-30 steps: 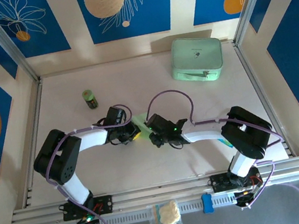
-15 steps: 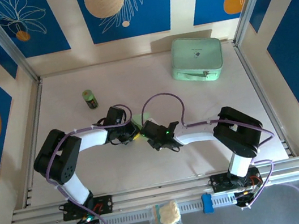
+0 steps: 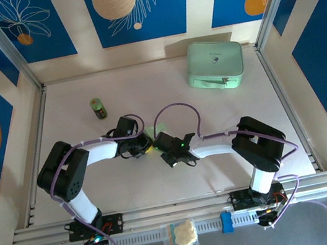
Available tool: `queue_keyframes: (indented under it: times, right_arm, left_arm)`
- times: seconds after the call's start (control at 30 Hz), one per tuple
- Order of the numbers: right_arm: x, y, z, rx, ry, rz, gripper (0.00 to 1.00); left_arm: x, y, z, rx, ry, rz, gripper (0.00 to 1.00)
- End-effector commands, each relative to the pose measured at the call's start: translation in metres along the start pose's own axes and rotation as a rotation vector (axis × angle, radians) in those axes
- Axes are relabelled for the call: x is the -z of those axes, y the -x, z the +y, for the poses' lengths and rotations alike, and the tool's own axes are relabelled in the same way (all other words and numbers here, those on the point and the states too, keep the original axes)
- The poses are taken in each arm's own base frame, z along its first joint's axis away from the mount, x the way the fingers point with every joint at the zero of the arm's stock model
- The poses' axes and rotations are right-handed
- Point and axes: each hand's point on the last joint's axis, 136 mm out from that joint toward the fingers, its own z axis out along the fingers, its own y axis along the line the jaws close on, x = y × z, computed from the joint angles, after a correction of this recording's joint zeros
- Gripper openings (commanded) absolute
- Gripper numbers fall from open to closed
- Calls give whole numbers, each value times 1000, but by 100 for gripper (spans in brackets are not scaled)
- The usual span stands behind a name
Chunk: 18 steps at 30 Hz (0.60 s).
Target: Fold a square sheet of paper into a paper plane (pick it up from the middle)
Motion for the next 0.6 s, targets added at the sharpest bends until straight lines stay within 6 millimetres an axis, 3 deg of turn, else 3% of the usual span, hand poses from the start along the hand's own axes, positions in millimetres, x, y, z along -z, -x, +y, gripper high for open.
queue_keyframes:
  times: [0.0,0.33,0.57]
  right_arm:
    - [-5,-1,10,3,62,20,7]
    - [-5,-6,10,-102,207,39,7]
    - [-5,-9,7,-224,400,46,7]
  left_arm:
    - [-2,-6,12,9,58,14,15]
    - [23,5,2,-53,81,-66,17]
    - [27,2,-29,-120,-72,-58,21]
